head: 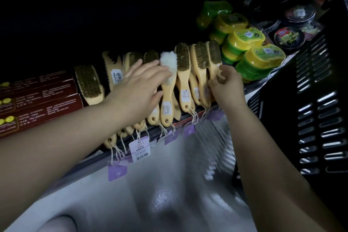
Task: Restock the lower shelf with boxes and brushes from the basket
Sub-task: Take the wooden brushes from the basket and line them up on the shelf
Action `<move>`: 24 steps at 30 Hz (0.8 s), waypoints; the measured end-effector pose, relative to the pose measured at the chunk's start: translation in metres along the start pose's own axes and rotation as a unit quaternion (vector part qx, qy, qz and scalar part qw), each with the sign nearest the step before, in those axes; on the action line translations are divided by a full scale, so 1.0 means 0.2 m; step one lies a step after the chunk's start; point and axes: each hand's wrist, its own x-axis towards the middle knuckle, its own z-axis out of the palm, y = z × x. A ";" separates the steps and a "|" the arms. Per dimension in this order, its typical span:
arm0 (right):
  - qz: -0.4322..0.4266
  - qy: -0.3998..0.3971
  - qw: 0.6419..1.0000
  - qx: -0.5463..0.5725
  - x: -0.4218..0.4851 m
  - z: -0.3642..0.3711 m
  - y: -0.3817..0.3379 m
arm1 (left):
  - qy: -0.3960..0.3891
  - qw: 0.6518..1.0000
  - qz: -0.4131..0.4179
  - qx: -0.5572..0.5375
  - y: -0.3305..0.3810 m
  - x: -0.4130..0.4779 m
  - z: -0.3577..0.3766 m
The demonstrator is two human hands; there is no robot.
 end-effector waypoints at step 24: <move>-0.123 -0.082 0.987 -0.062 -0.36 0.23 -0.22 | -0.083 0.985 -0.089 0.119 -0.26 -0.01 -0.15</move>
